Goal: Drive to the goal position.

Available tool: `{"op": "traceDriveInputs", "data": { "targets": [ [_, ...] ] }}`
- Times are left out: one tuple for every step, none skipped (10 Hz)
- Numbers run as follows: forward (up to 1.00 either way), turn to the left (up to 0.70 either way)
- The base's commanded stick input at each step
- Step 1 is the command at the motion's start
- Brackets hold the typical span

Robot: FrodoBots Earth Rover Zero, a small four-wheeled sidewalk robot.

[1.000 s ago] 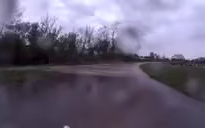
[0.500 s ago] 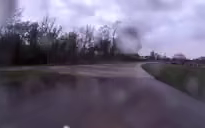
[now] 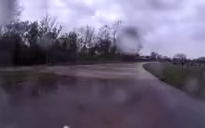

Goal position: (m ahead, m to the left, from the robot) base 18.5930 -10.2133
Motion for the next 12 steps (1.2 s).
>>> {"op": "traceDriveInputs", "data": {
  "targets": [
    [0.7, 0.0],
    [0.7, 0.0],
    [0.7, 0.0],
    [0.7, 0.0],
    [0.7, 0.0],
    [0.7, 0.0],
    [0.7, 0.0],
    [0.7, 0.0],
    [0.7, 0.0],
    [0.7, 0.0],
    [0.7, 0.0],
    [0.7, 0.0]
  ]
}}
